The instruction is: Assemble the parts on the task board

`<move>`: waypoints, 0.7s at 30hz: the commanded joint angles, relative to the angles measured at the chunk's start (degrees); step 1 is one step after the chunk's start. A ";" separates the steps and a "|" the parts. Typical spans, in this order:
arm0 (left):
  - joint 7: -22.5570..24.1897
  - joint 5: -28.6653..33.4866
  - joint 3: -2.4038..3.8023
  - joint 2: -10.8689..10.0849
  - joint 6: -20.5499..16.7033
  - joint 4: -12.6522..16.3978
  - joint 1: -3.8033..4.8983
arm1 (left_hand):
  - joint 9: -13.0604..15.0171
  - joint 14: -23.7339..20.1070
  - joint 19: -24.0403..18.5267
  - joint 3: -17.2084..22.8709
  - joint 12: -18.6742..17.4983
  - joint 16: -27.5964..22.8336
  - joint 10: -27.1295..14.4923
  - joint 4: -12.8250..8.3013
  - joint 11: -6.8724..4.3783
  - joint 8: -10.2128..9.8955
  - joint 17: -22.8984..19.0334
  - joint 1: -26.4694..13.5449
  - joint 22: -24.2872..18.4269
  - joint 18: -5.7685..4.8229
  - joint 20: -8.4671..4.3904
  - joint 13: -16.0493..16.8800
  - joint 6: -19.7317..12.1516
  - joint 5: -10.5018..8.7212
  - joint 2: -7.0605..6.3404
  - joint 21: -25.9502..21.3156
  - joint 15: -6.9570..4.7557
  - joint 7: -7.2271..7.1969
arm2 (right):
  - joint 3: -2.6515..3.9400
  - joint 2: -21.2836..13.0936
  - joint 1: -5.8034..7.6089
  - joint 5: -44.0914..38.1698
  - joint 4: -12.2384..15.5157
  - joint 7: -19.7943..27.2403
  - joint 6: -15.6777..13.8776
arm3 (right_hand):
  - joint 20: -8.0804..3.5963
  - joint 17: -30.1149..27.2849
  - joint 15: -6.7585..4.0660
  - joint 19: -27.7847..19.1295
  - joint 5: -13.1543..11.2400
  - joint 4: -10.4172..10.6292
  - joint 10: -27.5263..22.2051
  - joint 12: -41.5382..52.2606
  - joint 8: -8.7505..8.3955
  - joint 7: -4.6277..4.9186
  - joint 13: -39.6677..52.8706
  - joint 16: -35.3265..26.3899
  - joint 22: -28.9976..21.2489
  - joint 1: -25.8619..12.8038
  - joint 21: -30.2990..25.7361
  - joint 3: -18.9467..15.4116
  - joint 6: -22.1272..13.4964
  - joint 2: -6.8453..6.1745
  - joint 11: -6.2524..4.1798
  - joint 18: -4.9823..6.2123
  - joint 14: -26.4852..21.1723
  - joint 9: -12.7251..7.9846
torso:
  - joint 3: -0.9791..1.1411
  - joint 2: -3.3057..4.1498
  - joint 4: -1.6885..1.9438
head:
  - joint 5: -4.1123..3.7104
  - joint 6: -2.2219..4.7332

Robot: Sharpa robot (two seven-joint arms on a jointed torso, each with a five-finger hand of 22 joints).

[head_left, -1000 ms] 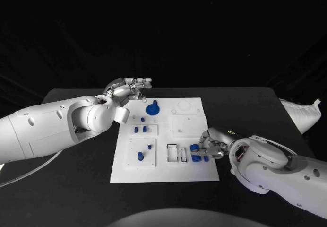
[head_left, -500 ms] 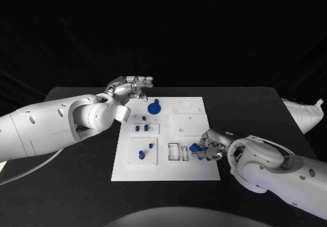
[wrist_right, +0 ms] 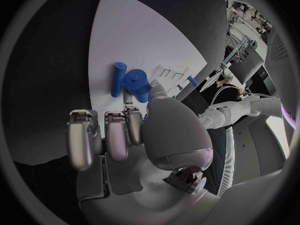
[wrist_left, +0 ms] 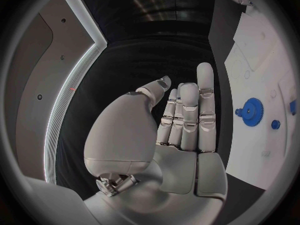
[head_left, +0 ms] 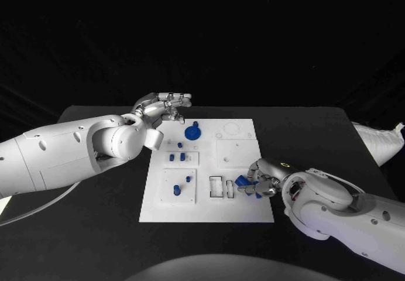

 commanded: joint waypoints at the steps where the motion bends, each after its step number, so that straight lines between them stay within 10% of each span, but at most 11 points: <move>1: 0.30 -0.27 0.03 0.00 1.12 0.16 0.02 | 0.01 -0.35 -0.27 -0.35 0.17 -0.06 -0.22 0.09 0.01 0.27 -0.05 -0.09 -0.09 0.60 0.32 0.05 -0.44 0.16 0.51 -0.20 -0.04 -0.04 | 0.03 -0.16 -0.06 0.25 0.56 2.28 -6.83 | -0.57 8.43 -0.51 3.30 0.43 -0.05 0.13 0.02 0.63 -1.29 4.89 0.23 6.66 1.24 0.24 0.71 2.00 2.47 -0.53 -0.83 4.56 1.01 | 0.08 -0.04 0.01 | 0.04 -0.01; 10: 0.30 -0.27 0.03 -0.01 1.18 0.18 0.02 | 0.01 -0.35 -0.27 -0.35 0.17 -0.06 -0.22 0.09 0.01 0.27 -0.05 -0.09 -0.09 0.60 0.32 0.05 -0.44 0.16 0.51 -0.20 -0.04 -0.04 | 0.43 -0.60 -0.05 3.12 3.10 4.46 -11.51 | -1.00 8.57 -0.91 3.40 1.34 0.16 0.46 0.15 0.40 -1.74 5.17 0.28 6.93 1.42 0.39 1.56 2.85 3.09 -0.95 -0.88 4.60 1.37 | 0.05 -0.03 0.04 | 0.12 0.11; 21: 0.29 -0.27 0.03 0.03 1.16 0.29 0.02 | 0.02 -0.40 -0.29 -0.37 0.24 -0.09 -0.28 0.09 0.02 0.31 -0.13 -0.11 -0.09 0.60 0.32 0.06 -0.43 0.16 0.53 -0.22 -0.03 -0.03 | 0.54 2.27 0.05 13.10 1.44 2.03 -1.83 | -1.16 8.46 -1.05 3.44 2.06 1.62 0.42 -0.29 -0.15 -1.85 5.00 0.16 7.06 -0.49 0.44 1.25 3.79 2.83 -1.06 -0.92 4.57 1.74 | 0.07 0.00 -0.01 | 0.39 -0.12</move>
